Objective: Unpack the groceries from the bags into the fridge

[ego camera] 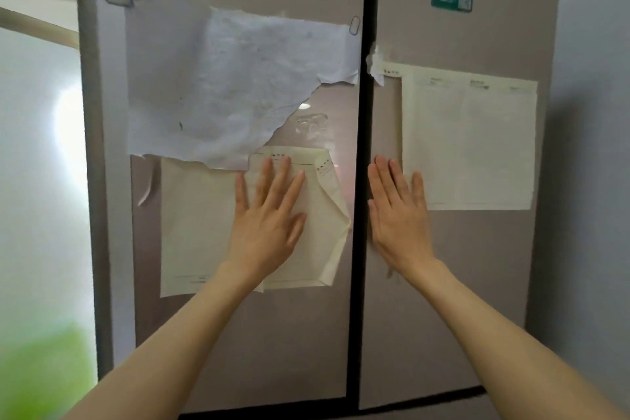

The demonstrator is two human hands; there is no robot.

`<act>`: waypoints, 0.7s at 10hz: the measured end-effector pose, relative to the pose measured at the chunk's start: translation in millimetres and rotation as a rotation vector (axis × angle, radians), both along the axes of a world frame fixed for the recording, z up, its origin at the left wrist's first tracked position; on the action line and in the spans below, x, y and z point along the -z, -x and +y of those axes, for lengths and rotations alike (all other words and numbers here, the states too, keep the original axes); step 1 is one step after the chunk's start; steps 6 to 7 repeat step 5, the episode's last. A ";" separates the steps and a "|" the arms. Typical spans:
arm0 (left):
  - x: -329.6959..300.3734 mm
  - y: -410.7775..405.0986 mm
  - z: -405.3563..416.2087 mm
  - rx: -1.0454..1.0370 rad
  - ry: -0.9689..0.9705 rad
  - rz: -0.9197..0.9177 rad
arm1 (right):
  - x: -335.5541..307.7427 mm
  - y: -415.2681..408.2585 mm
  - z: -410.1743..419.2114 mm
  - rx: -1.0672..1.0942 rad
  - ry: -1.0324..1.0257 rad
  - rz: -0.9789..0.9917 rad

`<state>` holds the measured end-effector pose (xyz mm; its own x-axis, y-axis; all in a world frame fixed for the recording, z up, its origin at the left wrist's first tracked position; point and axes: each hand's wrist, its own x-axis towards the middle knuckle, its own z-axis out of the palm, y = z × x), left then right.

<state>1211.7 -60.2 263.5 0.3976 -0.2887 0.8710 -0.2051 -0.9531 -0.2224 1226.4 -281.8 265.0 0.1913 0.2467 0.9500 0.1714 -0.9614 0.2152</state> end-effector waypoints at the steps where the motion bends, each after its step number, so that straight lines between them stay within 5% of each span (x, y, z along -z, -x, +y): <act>1: 8.0 -12.9 3.5 -0.008 -0.018 -0.130 | 0.8 -21.5 1.4 -0.068 -0.016 -0.020; 3: 13.3 -23.8 3.5 -0.046 -0.021 -0.258 | 4.5 -38.6 5.3 -0.078 -0.038 -0.081; 7: 11.6 -21.4 1.9 -0.036 0.000 -0.236 | 0.5 -22.0 8.6 -0.129 -0.097 0.072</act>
